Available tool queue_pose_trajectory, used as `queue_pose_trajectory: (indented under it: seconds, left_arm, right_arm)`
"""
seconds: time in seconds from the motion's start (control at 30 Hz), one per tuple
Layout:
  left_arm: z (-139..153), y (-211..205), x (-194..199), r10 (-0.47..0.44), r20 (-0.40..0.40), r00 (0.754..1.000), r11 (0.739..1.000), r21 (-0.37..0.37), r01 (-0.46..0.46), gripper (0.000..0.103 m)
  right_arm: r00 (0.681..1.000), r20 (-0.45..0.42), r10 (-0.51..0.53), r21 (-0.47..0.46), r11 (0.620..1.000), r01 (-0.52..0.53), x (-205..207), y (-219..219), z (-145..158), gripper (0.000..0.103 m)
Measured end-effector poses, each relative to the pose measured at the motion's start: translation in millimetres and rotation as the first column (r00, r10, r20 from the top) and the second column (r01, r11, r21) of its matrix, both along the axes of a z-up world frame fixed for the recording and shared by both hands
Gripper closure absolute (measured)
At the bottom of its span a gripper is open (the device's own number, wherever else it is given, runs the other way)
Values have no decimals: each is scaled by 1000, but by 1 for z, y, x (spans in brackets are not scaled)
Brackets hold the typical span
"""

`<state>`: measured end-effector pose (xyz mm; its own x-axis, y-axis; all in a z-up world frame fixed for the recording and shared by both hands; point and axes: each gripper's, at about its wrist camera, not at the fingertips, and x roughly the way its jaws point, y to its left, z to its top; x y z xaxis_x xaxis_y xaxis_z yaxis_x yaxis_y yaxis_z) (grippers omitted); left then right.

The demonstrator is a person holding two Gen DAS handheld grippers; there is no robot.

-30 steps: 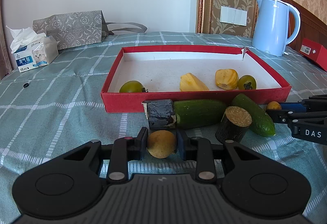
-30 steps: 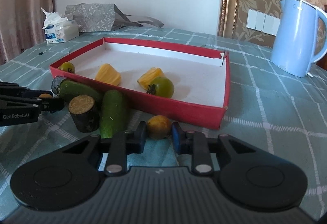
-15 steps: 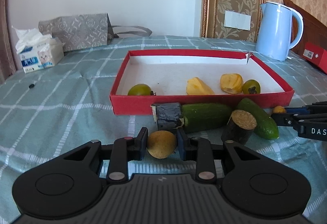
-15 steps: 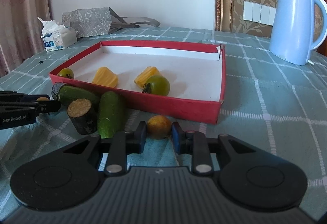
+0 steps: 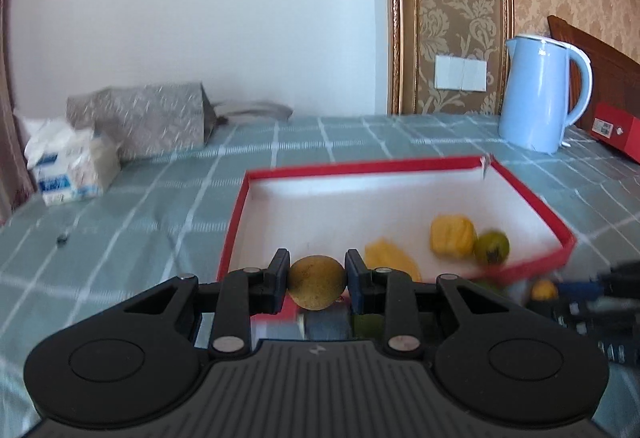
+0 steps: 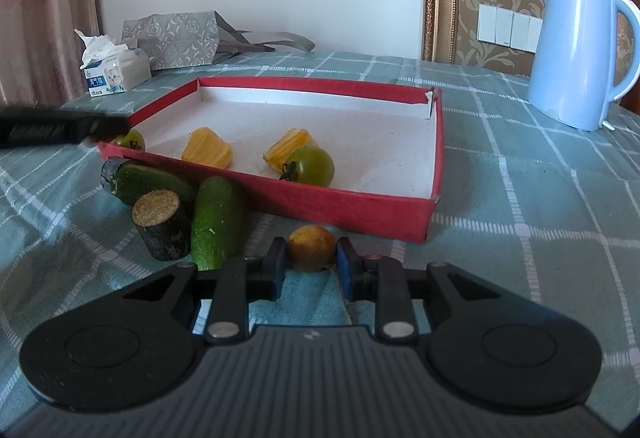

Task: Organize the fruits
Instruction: 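Lift the brown fruit into the tray and open the left gripper while the right gripper grasps another brown fruit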

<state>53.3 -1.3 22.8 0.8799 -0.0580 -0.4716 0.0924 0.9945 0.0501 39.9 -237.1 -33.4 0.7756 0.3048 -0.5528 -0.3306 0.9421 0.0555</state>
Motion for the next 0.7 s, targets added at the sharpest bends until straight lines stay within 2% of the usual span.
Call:
queue_pose_trajectory:
  seconds: [0.23, 0.4, 0.57, 0.6, 0.7]
  left_arm:
    - [3, -16, 57, 6, -25, 1000, 998, 56, -4, 74]
    - [-9, -24, 91, 20, -66, 998, 996, 86, -15, 74]
    - [-21, -24, 107, 51, -92, 994, 994, 103, -41, 73]
    - [-23, -23, 108, 51, -97, 994, 994, 99, -41, 69]
    - [-21, -17, 103, 61, -78, 995, 996, 68, -56, 40]
  right_arm:
    - [1000, 0, 0, -2, 1000, 0, 0, 1, 0, 77]
    - [1000, 0, 0, -2, 1000, 0, 0, 1, 0, 77]
    - [1000, 0, 0, -1, 1000, 0, 0, 0, 0, 77]
    - [1000, 0, 0, -1, 1000, 0, 0, 0, 0, 77]
    - [1000, 1, 2, -3, 1000, -2, 0, 1, 0, 76]
